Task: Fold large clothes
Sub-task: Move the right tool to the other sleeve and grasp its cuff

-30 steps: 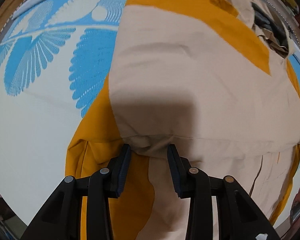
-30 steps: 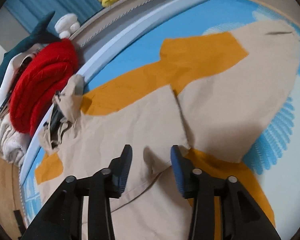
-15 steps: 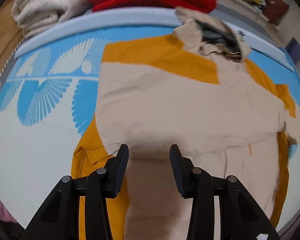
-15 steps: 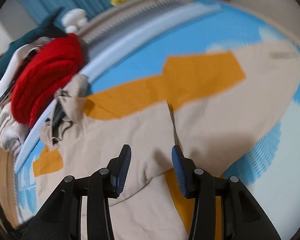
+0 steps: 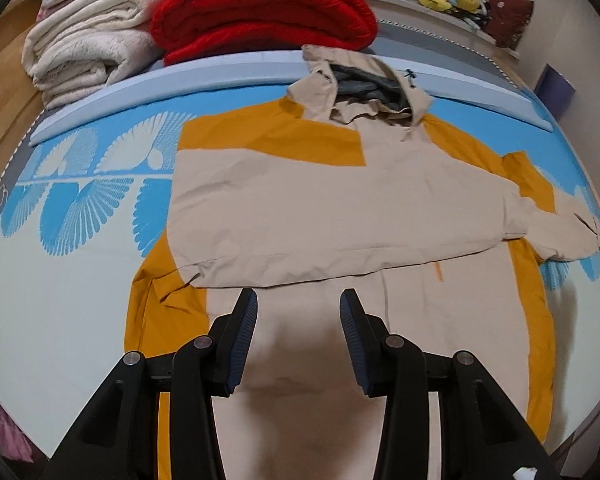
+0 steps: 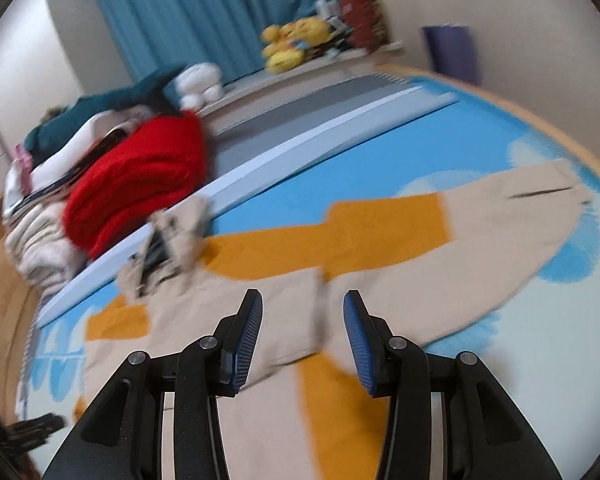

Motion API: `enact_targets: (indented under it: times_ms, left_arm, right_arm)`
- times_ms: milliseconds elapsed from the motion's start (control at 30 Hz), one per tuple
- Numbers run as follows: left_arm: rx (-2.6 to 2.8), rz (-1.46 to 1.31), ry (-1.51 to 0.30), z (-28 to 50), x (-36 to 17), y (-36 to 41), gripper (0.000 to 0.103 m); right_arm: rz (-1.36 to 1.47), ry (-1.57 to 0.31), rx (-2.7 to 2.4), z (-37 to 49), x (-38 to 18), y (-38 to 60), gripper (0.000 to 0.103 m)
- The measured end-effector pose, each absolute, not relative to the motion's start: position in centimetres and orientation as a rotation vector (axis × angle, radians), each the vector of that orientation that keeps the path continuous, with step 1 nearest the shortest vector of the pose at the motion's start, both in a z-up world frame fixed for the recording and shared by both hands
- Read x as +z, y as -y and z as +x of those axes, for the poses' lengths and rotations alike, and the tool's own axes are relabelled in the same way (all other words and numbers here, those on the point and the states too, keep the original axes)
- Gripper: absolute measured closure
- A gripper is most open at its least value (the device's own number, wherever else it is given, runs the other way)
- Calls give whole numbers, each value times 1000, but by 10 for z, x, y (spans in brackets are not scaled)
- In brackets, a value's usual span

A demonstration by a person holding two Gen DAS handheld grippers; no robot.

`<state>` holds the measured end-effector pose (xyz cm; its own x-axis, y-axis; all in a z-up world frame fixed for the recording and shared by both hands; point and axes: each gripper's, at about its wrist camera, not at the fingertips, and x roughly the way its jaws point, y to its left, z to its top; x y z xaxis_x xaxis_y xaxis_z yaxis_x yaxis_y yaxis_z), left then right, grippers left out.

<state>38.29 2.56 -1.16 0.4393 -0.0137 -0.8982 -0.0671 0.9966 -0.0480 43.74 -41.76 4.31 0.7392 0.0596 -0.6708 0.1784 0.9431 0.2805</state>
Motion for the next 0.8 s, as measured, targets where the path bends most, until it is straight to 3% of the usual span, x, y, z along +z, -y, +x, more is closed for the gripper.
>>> enact_targets:
  times_ms: [233, 467, 800]
  left_arm:
    - [1, -72, -1123, 390, -13, -15, 61]
    - [-7, -58, -1145, 400, -23, -10, 61]
    - [-11, -27, -1177, 414, -40, 1, 61]
  right_arm:
    - [478, -789, -273, 428, 2, 529, 59]
    - [670, -831, -448, 433, -57, 629, 49]
    - [948, -782, -459, 438, -117, 710, 48]
